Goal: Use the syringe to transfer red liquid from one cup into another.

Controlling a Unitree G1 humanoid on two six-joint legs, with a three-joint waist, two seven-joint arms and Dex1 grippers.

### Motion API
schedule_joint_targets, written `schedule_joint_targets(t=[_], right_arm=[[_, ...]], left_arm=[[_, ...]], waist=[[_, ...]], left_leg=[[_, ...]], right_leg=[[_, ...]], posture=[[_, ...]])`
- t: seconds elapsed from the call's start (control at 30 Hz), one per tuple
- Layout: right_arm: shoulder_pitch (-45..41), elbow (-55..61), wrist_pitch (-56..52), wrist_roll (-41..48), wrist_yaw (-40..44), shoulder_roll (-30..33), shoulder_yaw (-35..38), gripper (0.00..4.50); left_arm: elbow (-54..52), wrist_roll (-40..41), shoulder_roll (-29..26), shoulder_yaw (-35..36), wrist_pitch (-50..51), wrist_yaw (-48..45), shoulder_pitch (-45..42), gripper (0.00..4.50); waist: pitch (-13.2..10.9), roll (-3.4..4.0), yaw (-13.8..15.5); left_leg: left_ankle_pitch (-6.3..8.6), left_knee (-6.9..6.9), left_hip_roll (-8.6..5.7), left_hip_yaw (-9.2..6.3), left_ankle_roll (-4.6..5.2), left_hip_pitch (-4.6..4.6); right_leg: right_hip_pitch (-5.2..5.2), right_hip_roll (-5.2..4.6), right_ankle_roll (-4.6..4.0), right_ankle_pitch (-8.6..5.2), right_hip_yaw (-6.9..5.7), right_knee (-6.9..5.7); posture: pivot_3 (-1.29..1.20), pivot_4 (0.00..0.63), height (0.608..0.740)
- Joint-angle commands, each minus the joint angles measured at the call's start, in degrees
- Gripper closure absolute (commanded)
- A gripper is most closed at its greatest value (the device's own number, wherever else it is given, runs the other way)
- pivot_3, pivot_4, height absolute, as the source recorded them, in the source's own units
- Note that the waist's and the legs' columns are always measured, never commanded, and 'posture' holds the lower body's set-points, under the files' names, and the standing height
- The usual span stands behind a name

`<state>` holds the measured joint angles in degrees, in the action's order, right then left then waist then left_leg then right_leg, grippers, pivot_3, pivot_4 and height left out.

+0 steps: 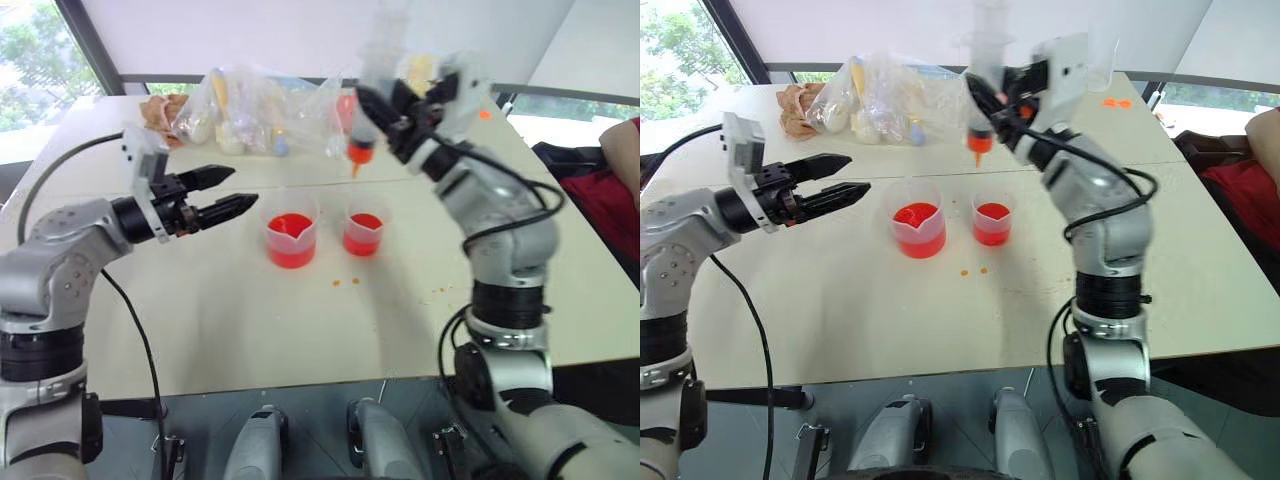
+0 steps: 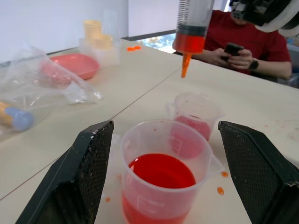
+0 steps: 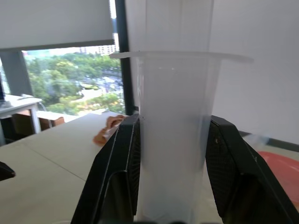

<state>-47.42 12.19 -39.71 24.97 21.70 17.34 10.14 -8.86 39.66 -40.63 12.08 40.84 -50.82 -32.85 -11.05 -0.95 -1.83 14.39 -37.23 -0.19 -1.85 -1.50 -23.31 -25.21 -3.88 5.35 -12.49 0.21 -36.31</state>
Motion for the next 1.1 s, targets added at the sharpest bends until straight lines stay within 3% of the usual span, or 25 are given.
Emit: schedule_joint_targets(t=[0.03, 0.23, 0.6, 0.83, 1.1], right_arm=[[1.5, 5.3, -4.0, 3.9, -1.4, 1.5, 3.1, 3.1], [4.8, 5.9, -3.8, 4.0, -4.2, -0.7, 1.6, 3.1], [8.5, 4.4, 1.3, 0.5, -4.7, -1.8, -2.5, 3.1], [9.1, 4.3, 3.1, -1.1, -4.7, -2.3, -4.1, 3.1], [10.6, 5.5, 4.2, -2.2, -4.7, -2.8, -5.9, 3.1]], left_arm=[[2.1, -1.2, 1.0, -2.0, -3.0, -1.9, -3.9, 0.75], [12.2, -5.7, 5.7, -6.5, -10.1, -4.9, -14.9, 0.75], [41.0, -15.0, 18.8, -9.2, -32.0, -8.8, -40.2, 0.75], [54.2, -21.0, 24.0, -10.3, -43.9, -9.8, -47.4, 0.75], [63.0, -24.3, 26.6, -10.1, -49.6, -8.4, -50.5, 0.75]], waist=[[0.0, 0.0, -0.1], [0.0, 0.0, -0.4], [0.0, 0.0, 0.7], [0.0, -0.01, 0.9], [0.0, -0.02, 0.9]], left_leg=[[0.0, -0.01, 0.0, 0.0, 0.0, 0.0], [0.0, -0.02, 0.01, 0.01, 0.01, 0.0], [0.0, -0.03, -0.01, 0.06, 0.02, -0.05], [0.0, -0.04, -0.01, 0.05, 0.03, -0.06], [0.02, -0.03, -0.01, 0.03, 0.05, -0.06]], right_leg=[[0.0, 0.01, 0.0, 0.0, 0.0, 0.0], [0.0, 0.04, 0.0, 0.01, 0.02, -0.02], [0.0, 0.05, 0.01, 0.01, 0.02, 0.08], [-0.01, 0.06, 0.01, 0.01, 0.02, 0.08], [-0.01, 0.07, 0.01, 0.01, 0.02, 0.09]], posture=[[0.0, 0.15, 0.74], [0.0, 0.15, 0.74], [0.0, 0.15, 0.74], [0.0, 0.15, 0.74], [0.0, 0.15, 0.74]])
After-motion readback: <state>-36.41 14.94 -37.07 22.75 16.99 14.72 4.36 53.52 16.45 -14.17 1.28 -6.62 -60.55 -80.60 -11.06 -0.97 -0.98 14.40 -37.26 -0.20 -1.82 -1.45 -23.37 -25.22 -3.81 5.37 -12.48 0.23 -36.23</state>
